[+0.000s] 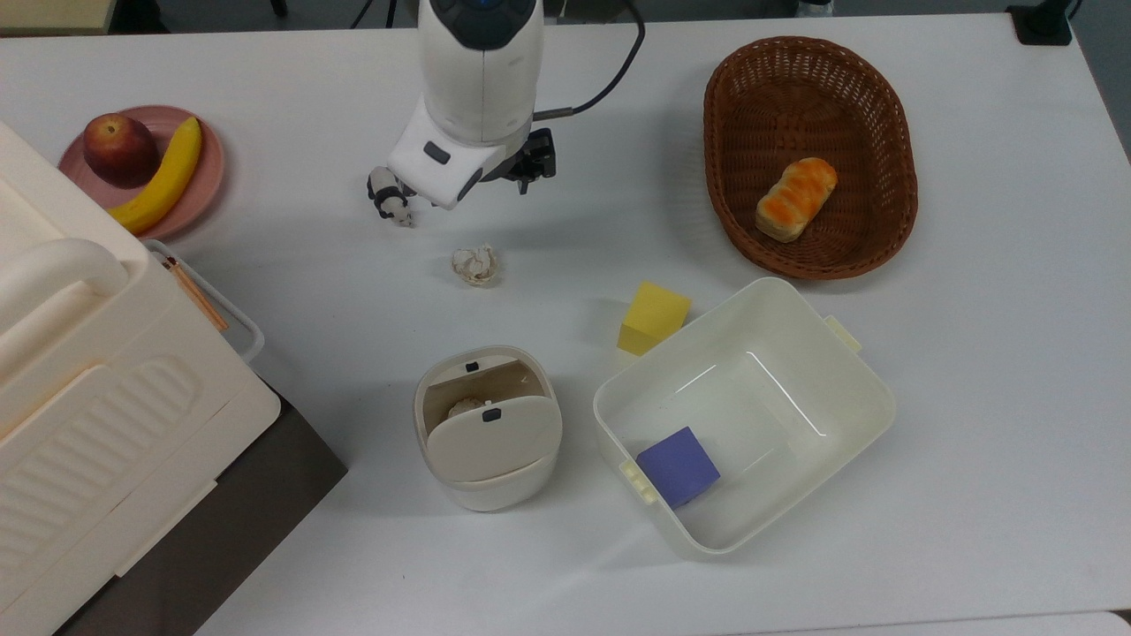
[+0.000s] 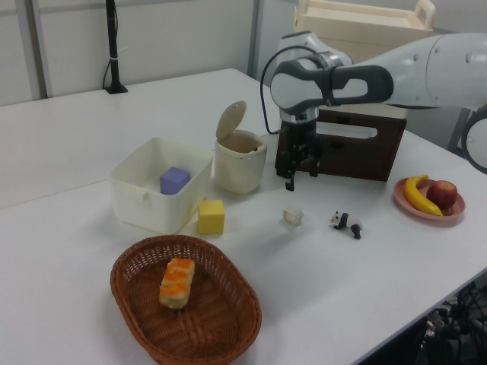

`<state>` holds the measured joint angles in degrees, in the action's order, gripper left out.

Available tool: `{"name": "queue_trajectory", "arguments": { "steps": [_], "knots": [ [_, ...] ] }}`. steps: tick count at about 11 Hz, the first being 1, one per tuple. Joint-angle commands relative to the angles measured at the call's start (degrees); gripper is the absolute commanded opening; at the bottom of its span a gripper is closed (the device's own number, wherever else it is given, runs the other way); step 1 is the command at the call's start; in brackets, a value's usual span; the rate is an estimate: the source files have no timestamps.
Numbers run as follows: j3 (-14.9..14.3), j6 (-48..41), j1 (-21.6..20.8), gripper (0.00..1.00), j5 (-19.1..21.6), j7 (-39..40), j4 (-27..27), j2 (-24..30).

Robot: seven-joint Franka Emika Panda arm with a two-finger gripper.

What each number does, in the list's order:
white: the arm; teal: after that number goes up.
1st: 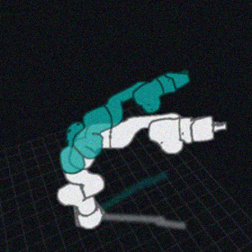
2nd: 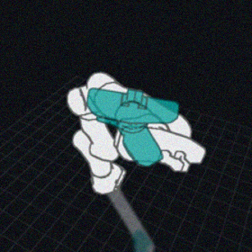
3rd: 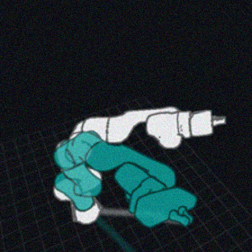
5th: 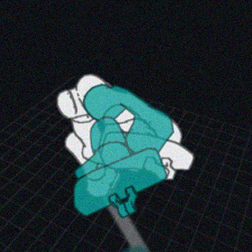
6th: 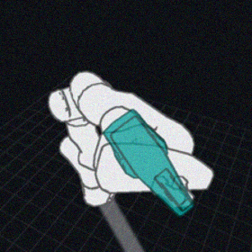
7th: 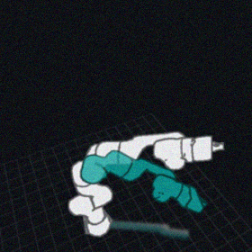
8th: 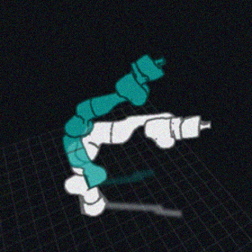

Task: Grab it up and put it in the trash
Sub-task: 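Move the gripper down over the white paper ball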

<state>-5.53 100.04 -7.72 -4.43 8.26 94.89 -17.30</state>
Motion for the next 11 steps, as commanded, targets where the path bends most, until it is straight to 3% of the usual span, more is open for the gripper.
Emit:
{"name": "queue_trajectory", "arguments": {
  "steps": [1, 5, 10, 11],
  "knots": [
    [-0.71, 4.18, 1.57, 1.0, -2.15, 1.5, 5.99, 1.66],
    [-0.71, 11.48, 3.33, 1.0, -2.69, 0.89, 8.29, -0.18],
    [-0.62, 16.67, 0.34, 1.0, -2.78, -5.34, 8.03, -6.16],
    [-0.62, 17.46, -0.27, 0.96, -2.78, -6.49, 8.03, -6.51]
  ]
}}
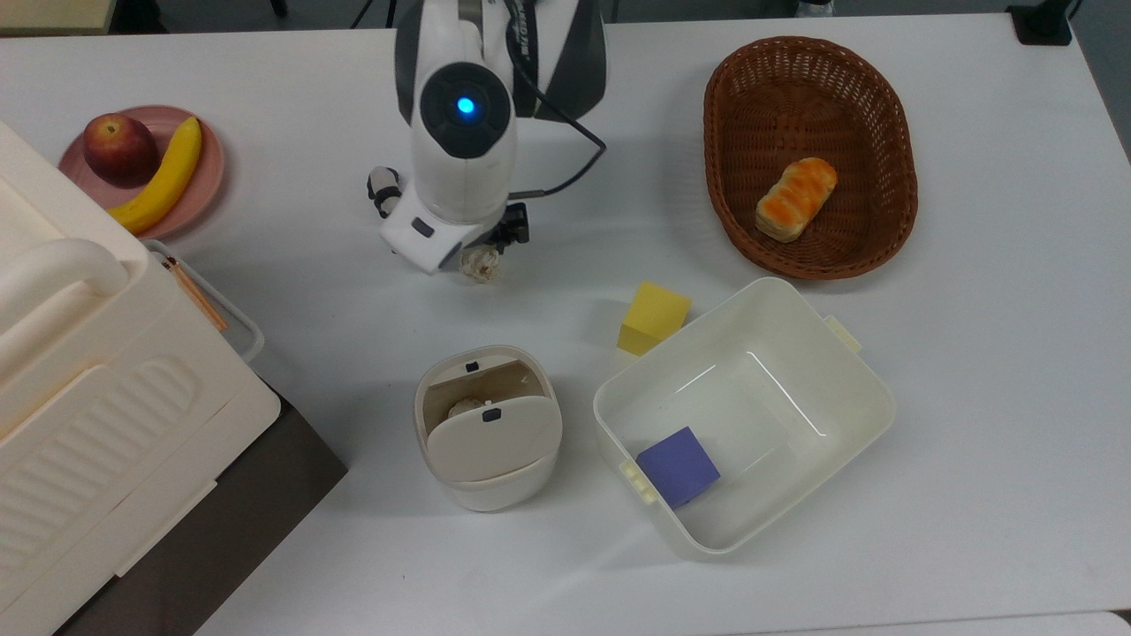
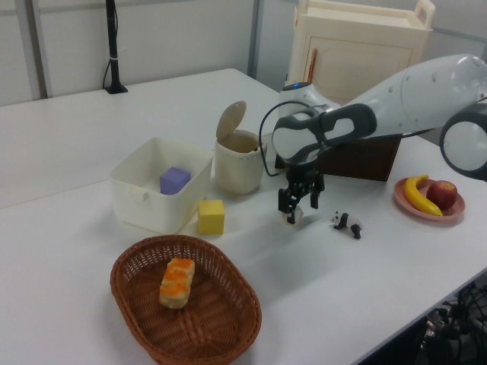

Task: Grab it up and put it in the trash
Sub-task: 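Close the gripper on the white paper ball and lift it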

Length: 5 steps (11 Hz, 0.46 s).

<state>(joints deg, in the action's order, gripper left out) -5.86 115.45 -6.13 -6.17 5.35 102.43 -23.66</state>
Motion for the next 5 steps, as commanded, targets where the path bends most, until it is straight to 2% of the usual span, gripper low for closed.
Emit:
{"name": "queue_trajectory", "arguments": {
  "steps": [1, 3, 4, 5],
  "knots": [
    [-0.29, 2.15, -2.13, 0.81, -1.04, -3.68, 0.31, -0.16],
    [-0.29, 2.15, -1.7, 0.39, -0.95, -3.06, -1.08, 0.01],
    [-0.29, 2.15, -1.26, 0.24, -0.52, -2.71, -1.53, 0.27],
    [-0.2, 2.15, -1.17, 0.15, -0.16, -2.8, -1.71, 1.06]
  ]
}}
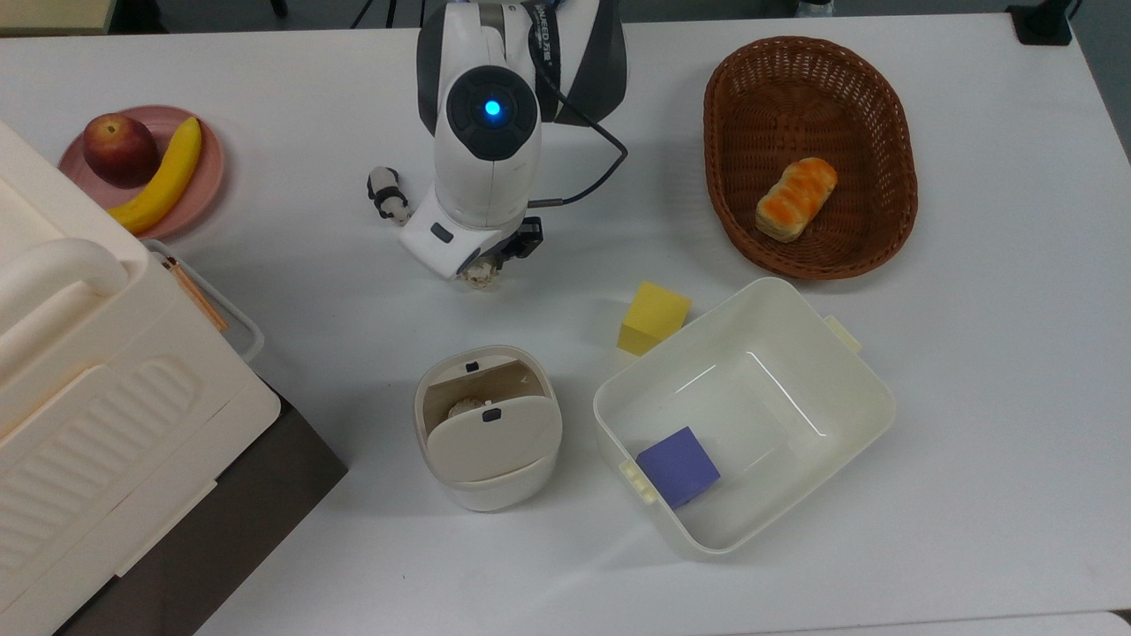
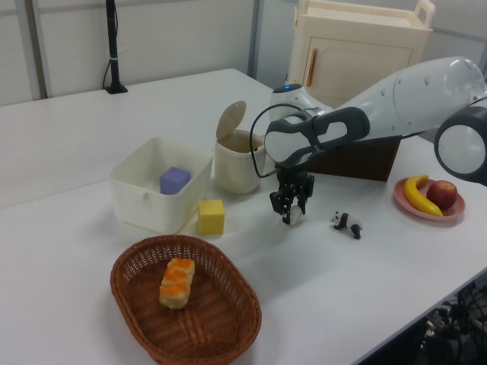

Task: Grab it up and put it in the trash
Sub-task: 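Close the gripper on the white paper ball and lift it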

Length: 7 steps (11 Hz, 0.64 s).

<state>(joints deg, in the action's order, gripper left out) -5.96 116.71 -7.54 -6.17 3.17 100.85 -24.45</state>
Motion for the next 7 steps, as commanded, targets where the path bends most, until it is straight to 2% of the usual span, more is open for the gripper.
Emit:
{"name": "queue_trajectory", "arguments": {
  "steps": [1, 3, 5, 7],
  "knots": [
    [-0.11, 0.54, 0.25, 0.12, 0.28, -0.88, -1.34, 3.16],
    [-0.1, -0.08, 0.25, 0.12, 4.91, -0.97, -6.51, 4.49],
    [-0.46, -0.43, 0.68, 0.12, 7.65, -1.23, -12.13, 5.02],
    [-0.63, 2.53, 2.0, 0.12, 10.46, -3.07, -15.14, 4.5]
  ]
}}
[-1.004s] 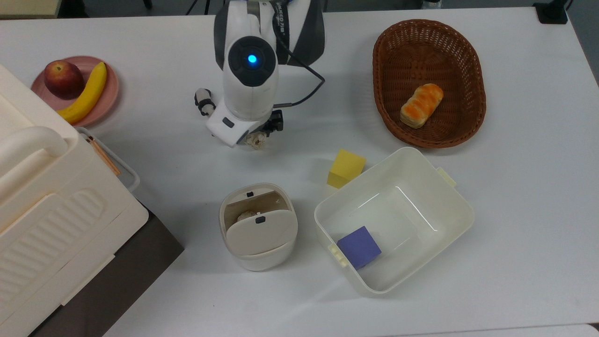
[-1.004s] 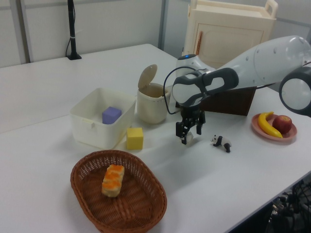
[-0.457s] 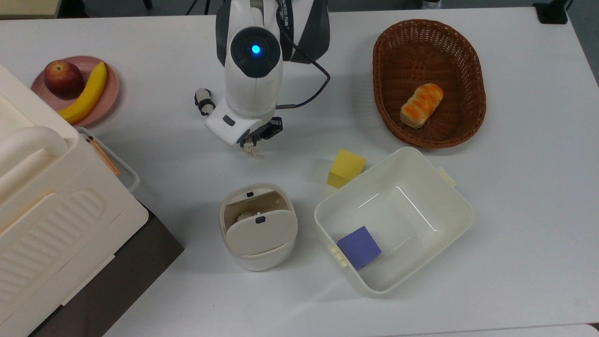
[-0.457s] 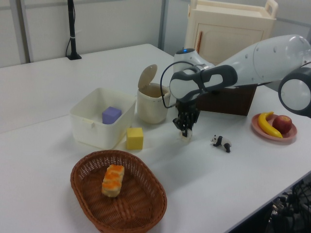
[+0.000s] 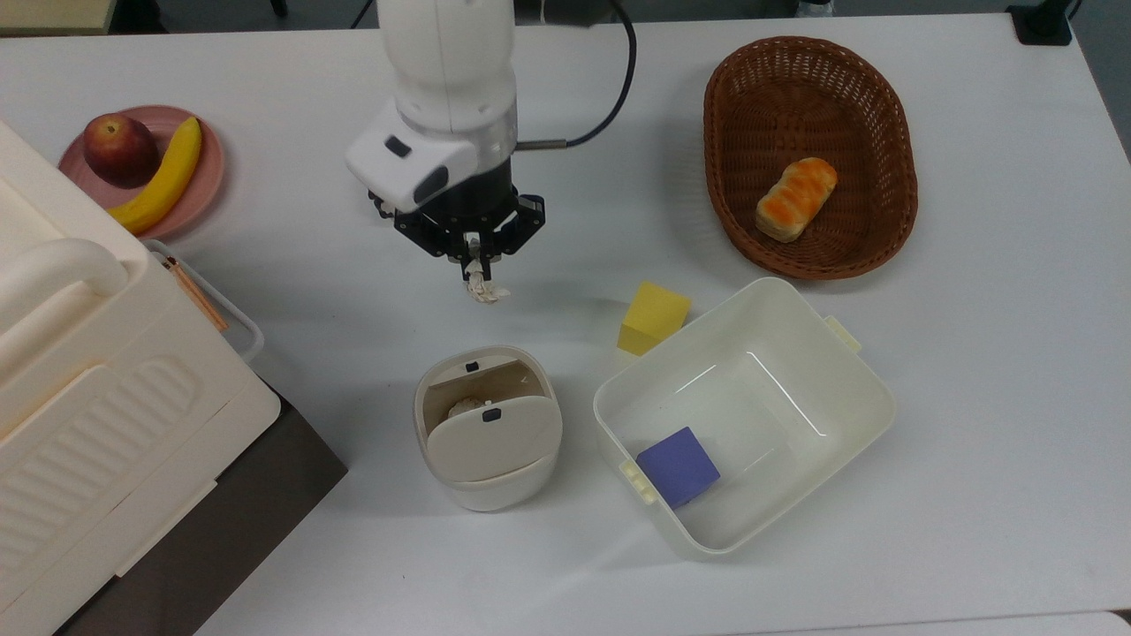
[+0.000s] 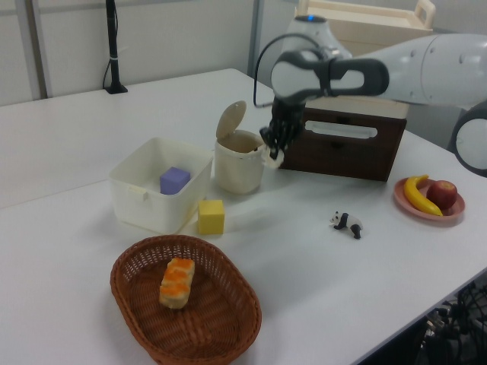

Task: Grab it up and put it in the trash
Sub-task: 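Carry the paper ball over the cream trash bin and release it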

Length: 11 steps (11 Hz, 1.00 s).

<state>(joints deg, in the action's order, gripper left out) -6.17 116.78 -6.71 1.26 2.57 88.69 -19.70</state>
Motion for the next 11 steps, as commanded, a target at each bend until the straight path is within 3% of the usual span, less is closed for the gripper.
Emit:
{"name": "queue_trajectory", "arguments": {
  "steps": [1, 2, 4, 5, 7, 9, 11],
  "knots": [
    [-0.34, 6.75, 2.22, 0.14, 3.39, -4.49, -3.61, -0.34],
    [-0.33, 10.71, 2.23, 0.23, 3.14, -6.94, -3.62, -0.51],
    [-0.33, 17.84, 1.88, 0.69, 2.7, -11.68, -3.7, -3.93],
    [-0.33, 21.18, 1.7, 1.0, 1.74, -15.98, -3.62, -5.16],
    [0.1, 21.74, 1.26, 1.0, -3.18, -20.83, -3.62, -5.44],
    [0.19, 21.13, 1.18, 1.0, -3.28, -21.38, -3.27, -4.57],
    [0.37, 10.91, 1.0, 1.0, -3.2, -21.12, -2.21, -2.11]
  ]
}}
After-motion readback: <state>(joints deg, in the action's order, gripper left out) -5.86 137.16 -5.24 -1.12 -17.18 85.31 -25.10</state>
